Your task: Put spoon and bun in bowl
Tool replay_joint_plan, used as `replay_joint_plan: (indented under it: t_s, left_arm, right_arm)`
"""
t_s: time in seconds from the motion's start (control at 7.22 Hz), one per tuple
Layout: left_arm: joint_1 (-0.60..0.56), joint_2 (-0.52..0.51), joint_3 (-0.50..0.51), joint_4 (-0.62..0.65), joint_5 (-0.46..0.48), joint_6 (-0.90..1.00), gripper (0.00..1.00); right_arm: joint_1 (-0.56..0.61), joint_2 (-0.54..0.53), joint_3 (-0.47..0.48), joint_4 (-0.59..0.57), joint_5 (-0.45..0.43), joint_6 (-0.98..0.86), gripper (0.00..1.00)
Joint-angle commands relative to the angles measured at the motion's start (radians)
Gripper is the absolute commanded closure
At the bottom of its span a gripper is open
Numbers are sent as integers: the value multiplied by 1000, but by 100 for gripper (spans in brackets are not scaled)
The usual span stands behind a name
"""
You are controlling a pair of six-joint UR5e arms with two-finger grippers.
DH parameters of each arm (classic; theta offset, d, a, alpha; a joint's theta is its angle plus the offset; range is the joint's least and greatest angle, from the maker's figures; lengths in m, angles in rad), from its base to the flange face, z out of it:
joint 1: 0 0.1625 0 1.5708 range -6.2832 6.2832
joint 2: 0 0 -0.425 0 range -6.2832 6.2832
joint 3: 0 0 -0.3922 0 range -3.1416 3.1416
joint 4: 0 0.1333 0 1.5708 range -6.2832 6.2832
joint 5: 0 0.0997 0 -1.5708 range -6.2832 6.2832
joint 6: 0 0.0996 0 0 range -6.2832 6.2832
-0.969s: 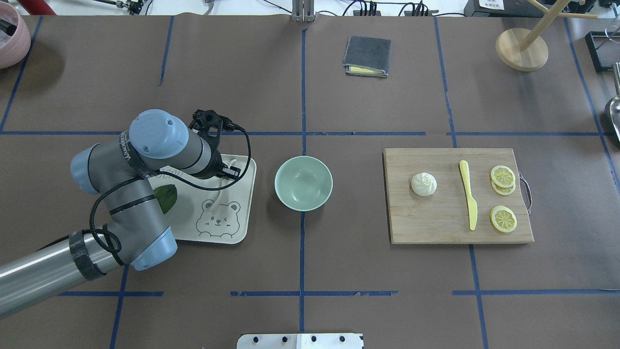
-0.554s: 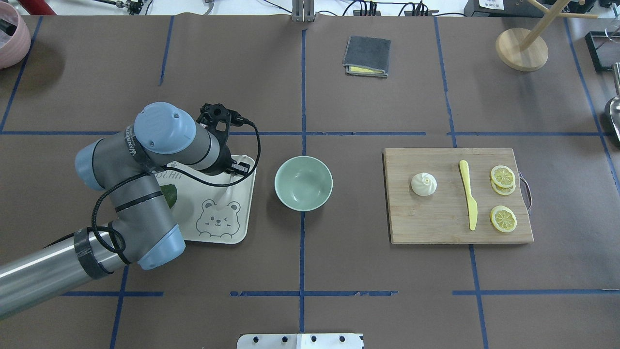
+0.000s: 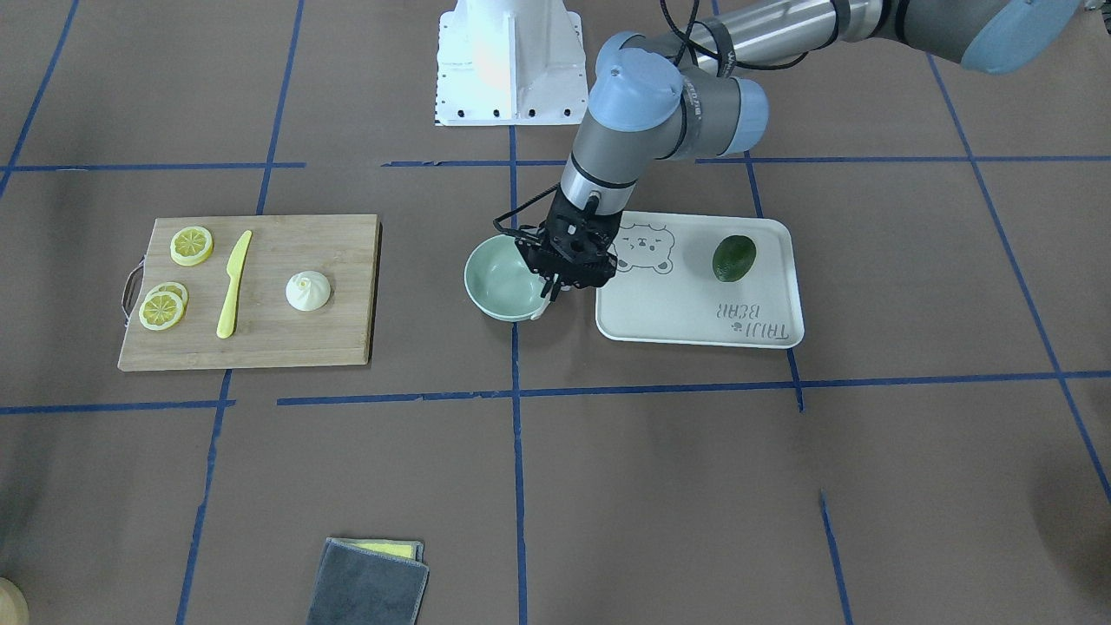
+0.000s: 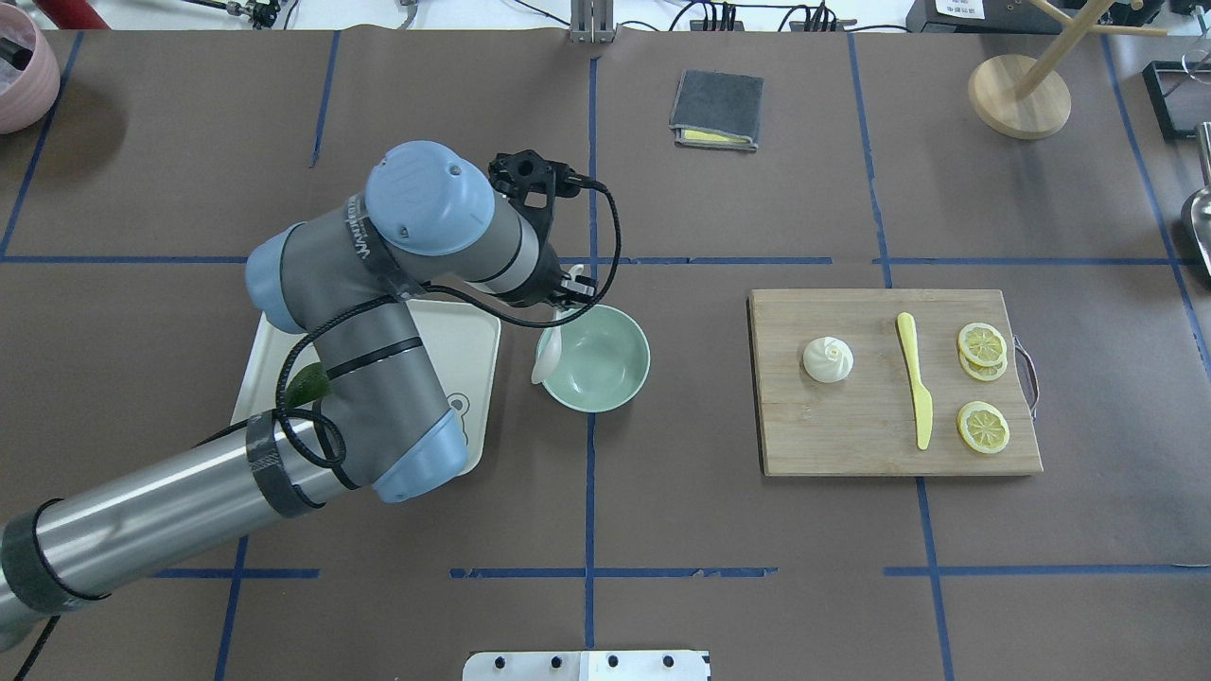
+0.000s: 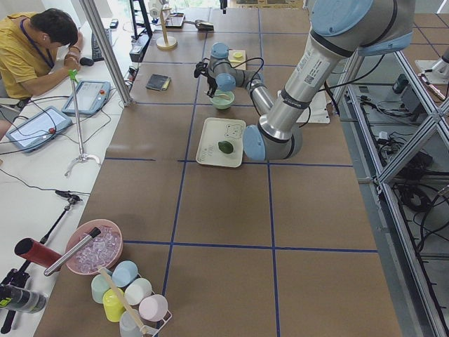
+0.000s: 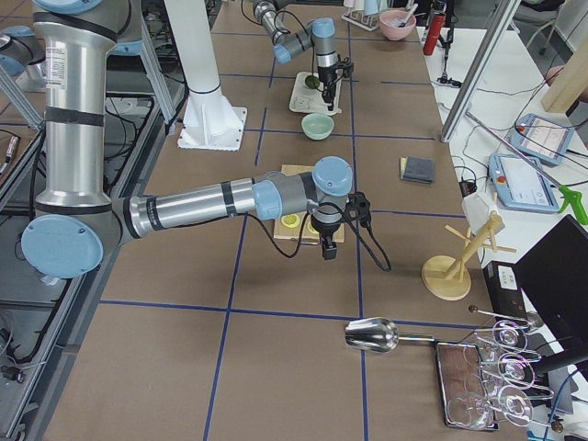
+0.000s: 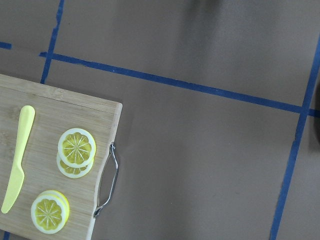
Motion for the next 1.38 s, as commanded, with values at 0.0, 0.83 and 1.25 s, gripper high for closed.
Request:
replay_joint_plan:
  t_s: [0.0,0.83,1.25]
  left_arm:
    - [33,-54,49,-21,65,-11,100]
    - [35,-32,57,-55,71,4,18]
    - [-71,91,-53,-17,-5,238,19]
  right_arm:
    - [0,0,-3,0,0,3,0]
    - [-33,6,6,3,6,56,0]
    - [-275,9,40,370,-63,664,0]
